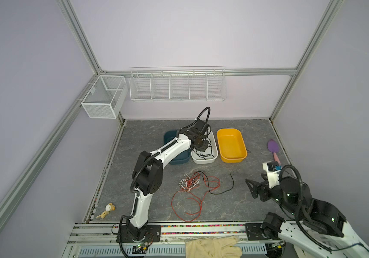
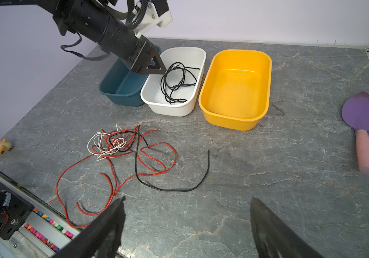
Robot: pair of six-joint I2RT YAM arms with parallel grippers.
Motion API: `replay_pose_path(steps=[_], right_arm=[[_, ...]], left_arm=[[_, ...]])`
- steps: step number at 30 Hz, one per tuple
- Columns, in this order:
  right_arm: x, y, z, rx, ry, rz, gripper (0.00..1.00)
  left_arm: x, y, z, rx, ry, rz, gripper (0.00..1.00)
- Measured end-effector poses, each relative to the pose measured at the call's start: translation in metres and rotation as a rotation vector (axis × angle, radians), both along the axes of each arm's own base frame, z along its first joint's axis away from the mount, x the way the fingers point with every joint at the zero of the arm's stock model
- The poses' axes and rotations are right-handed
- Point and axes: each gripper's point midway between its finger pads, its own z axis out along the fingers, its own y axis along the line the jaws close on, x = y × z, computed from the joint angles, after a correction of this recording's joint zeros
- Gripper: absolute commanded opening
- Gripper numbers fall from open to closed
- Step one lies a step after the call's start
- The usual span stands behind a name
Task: Untangle the cables
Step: 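Lower the black wire into the white tub and open the left gripper, then move both grippers back down to the wire pile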
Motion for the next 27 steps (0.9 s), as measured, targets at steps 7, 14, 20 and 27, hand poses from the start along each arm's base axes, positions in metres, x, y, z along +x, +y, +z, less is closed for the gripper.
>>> replay_pose_path(steps=[7,14,20,27], right_arm=[[0.001,0.002,-0.002,-0.01,0.01,0.002,0.88],[0.006,0.014,-0.015,-0.063,0.073,0.023,0.88],[0.011,0.03,-0.021,-0.111,0.143,0.056,0.88],[0.016,0.062,-0.034,-0.1,0.225,0.136,0.88]], left_arm=[[-0.004,0.012,0.052,-0.046,-0.073,0.048,0.37],[-0.037,0.045,0.097,-0.119,-0.119,0.085,0.42],[-0.076,0.079,0.107,-0.151,-0.115,0.113,0.43],[-0.121,0.107,0.095,-0.187,-0.057,0.122,0.44]])
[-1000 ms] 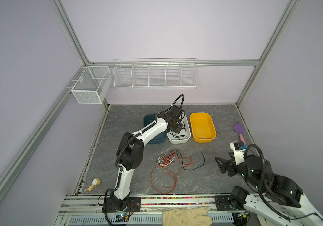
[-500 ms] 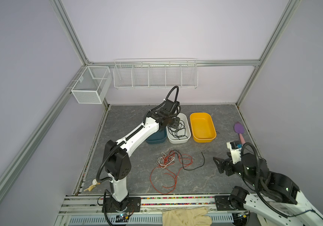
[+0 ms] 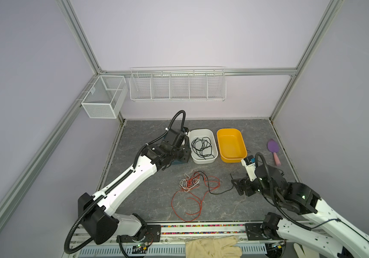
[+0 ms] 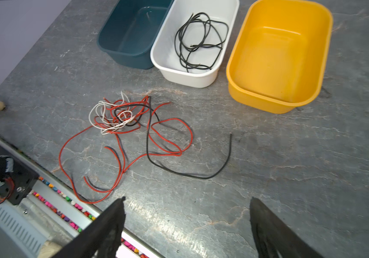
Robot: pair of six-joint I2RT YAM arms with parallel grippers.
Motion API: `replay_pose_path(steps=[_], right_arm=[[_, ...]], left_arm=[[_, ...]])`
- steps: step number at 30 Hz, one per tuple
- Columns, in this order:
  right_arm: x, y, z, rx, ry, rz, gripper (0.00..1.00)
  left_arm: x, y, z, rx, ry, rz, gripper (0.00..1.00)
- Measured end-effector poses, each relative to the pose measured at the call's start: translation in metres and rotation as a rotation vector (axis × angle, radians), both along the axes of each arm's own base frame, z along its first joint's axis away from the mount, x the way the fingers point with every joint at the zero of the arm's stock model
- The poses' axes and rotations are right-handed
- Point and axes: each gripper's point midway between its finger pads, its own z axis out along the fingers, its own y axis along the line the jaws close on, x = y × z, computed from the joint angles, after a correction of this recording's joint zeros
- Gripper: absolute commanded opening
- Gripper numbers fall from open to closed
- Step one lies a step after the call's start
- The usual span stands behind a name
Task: Untangle the cables
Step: 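Move both grippers back down to the wire pile, then grasp a black wire with the right gripper while the left gripper holds the pile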
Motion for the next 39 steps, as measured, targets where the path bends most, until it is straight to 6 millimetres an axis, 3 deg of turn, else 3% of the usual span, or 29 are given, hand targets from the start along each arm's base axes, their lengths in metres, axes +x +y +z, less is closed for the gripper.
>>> replay_pose_path(steps=[7,12,19,24,31,39], right_arm=[[0.01,0.043,-0.021,0.022,0.106,0.073,0.88],[0.017,0.066,-0.043,0.011,0.182,0.104,0.88],[0.027,0.093,-0.066,0.005,0.245,0.134,0.88],[0.042,0.111,-0.07,-0.007,0.254,0.141,0.9],[0.054,0.124,-0.076,-0.025,0.246,0.158,1.0],[0.062,0.129,-0.093,-0.056,0.26,0.168,0.89]], left_arm=[[-0.05,0.03,-0.044,-0.006,0.103,-0.007,0.45],[-0.066,0.032,-0.061,-0.018,0.16,-0.036,0.45],[-0.069,0.025,-0.076,-0.01,0.217,-0.063,0.46],[-0.069,0.025,-0.09,0.017,0.254,-0.06,0.46],[-0.07,0.026,-0.097,0.03,0.273,-0.056,0.46],[-0.073,0.025,-0.106,0.042,0.295,-0.056,0.48]])
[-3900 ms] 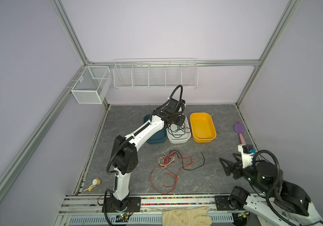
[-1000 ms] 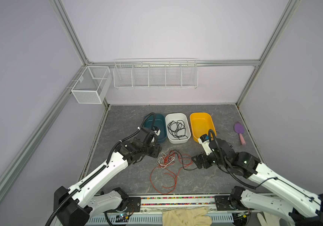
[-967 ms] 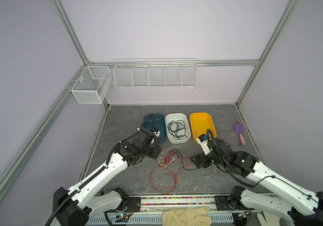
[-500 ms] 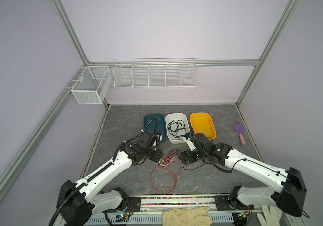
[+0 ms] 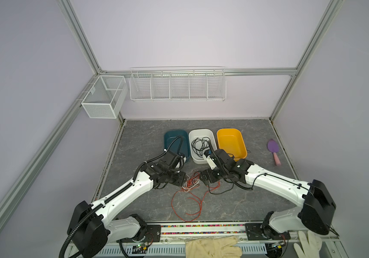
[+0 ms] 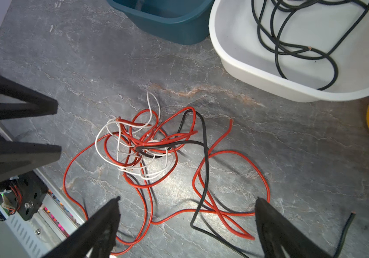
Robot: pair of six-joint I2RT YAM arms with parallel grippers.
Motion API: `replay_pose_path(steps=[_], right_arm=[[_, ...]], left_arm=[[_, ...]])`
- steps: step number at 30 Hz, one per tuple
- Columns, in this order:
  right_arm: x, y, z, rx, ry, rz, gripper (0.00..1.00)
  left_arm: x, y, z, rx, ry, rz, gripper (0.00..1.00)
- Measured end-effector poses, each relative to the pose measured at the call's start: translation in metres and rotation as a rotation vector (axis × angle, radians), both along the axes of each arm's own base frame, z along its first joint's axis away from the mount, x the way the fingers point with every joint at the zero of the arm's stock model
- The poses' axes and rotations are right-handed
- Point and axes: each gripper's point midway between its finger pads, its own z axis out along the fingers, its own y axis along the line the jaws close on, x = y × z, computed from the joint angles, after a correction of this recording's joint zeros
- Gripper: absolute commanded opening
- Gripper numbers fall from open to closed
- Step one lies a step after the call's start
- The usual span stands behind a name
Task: Untangle the cables
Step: 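Grasp a black wire with the right gripper while the left gripper holds the pile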
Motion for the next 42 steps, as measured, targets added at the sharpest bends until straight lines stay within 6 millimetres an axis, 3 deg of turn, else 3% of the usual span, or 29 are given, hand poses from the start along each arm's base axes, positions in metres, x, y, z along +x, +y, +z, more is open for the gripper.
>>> replay_pose_path(steps=[10,20,25,27,36,42], right_arm=[[0.007,0.007,-0.022,-0.007,0.037,0.016,0.58],[0.006,0.009,-0.032,0.004,0.057,0.023,0.45],[0.004,0.007,-0.045,-0.007,0.08,0.021,0.43],[0.002,0.007,-0.048,-0.013,0.089,0.022,0.41],[0.002,0.008,-0.051,-0.004,0.097,0.018,0.25],[0.002,0.009,-0.05,0.002,0.099,0.019,0.17]], left_arm=[[-0.004,0.0,-0.014,0.019,0.033,0.002,0.52],[-0.009,-0.002,-0.021,0.026,0.062,-0.01,0.6],[-0.01,-0.002,-0.023,0.029,0.071,-0.01,0.77],[-0.01,-0.003,-0.023,0.028,0.068,-0.015,1.0],[-0.015,-0.007,-0.024,0.029,0.077,-0.028,1.0],[-0.035,-0.023,-0.031,0.101,0.121,-0.102,1.0]])
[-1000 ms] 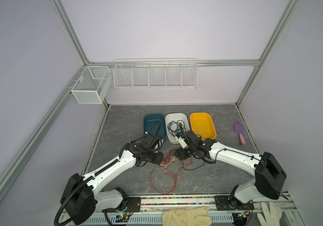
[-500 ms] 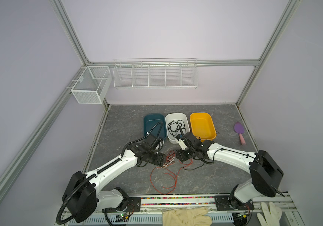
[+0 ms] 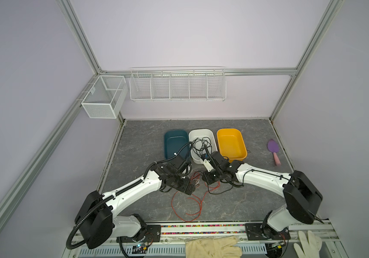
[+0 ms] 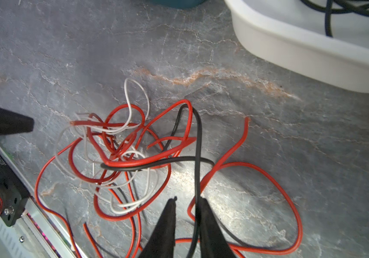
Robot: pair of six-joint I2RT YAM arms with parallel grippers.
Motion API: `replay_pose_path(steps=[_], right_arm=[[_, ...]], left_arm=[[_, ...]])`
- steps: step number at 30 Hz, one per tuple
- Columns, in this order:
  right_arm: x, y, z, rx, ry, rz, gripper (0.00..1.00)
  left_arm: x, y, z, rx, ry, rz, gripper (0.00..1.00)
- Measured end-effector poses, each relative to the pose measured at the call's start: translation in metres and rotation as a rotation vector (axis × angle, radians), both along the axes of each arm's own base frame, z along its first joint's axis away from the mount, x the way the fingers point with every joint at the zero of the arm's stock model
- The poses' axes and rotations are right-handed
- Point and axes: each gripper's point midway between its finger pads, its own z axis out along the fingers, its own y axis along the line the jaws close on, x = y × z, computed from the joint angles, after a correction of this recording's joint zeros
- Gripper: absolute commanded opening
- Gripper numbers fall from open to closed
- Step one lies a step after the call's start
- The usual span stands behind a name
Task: Untangle the cables
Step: 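Grasp a black wire with the right gripper while the left gripper holds the pile, then lift the black wire toward the white tub with the right gripper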
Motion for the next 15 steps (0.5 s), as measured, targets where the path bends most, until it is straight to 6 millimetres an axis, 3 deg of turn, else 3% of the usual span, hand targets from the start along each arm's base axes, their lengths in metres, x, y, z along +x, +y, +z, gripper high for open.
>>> replay_pose_path(steps=[4,15], right_arm=[[0.0,-0.001,0.011,0.017,-0.02,-0.002,0.12],[0.001,-0.013,0.061,0.074,-0.13,-0.02,0.07]], left_arm=[[-0.008,-0.011,-0.002,0.046,0.002,-0.043,1.0],[-0.006,-0.014,0.007,0.007,-0.013,0.001,1.0]])
